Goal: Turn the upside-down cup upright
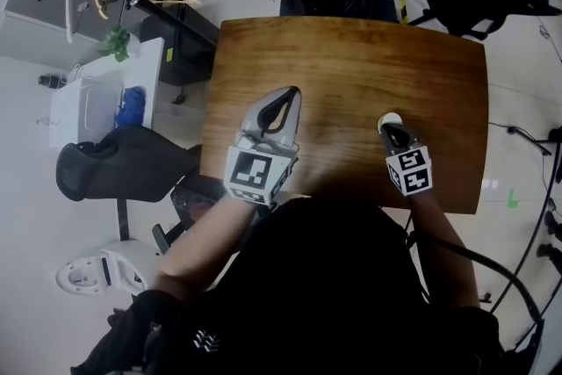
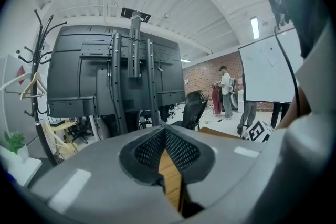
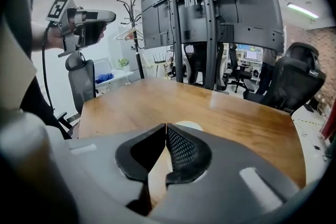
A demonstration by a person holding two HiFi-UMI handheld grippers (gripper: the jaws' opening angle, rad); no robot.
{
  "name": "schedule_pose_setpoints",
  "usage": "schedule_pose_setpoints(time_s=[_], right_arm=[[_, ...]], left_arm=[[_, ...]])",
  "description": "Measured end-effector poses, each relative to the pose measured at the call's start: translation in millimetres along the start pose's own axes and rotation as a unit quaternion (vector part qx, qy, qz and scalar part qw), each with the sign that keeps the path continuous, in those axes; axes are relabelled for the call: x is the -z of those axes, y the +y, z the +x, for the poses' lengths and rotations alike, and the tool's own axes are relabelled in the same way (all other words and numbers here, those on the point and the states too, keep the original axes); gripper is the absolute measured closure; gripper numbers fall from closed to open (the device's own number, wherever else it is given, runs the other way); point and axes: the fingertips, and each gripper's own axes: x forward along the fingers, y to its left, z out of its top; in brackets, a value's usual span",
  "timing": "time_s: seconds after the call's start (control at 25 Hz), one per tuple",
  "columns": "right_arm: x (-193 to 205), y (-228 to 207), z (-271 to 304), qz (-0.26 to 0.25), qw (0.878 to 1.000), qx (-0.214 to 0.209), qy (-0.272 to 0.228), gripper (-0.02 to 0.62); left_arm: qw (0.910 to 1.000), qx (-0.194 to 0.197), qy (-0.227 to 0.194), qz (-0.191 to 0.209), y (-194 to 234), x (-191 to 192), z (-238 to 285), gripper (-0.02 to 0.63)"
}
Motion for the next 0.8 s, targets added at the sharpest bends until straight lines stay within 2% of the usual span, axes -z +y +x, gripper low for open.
schedule_pose_setpoints(time_s=[0.24, 0.48, 0.8], right_arm=[[12.6, 9.5, 9.6, -0.002, 1.000, -0.005, 0.015, 0.588], [13.9, 11.0, 9.6, 0.003, 1.000, -0.003, 0.005, 0.584], [-0.7, 0.7, -24.4, 0.011, 0.999, 0.030, -0.043, 0.581]], left_arm=[[1.0000, -0.001, 0.006, 0.001, 0.9, 2.8, -5.9, 0.606], [1.0000, 0.002, 0.010, 0.000, 2.3, 6.8, -9.8, 0.606], [0.9997, 0.021, -0.001, -0.007, -3.8, 9.5, -6.0, 0.606]])
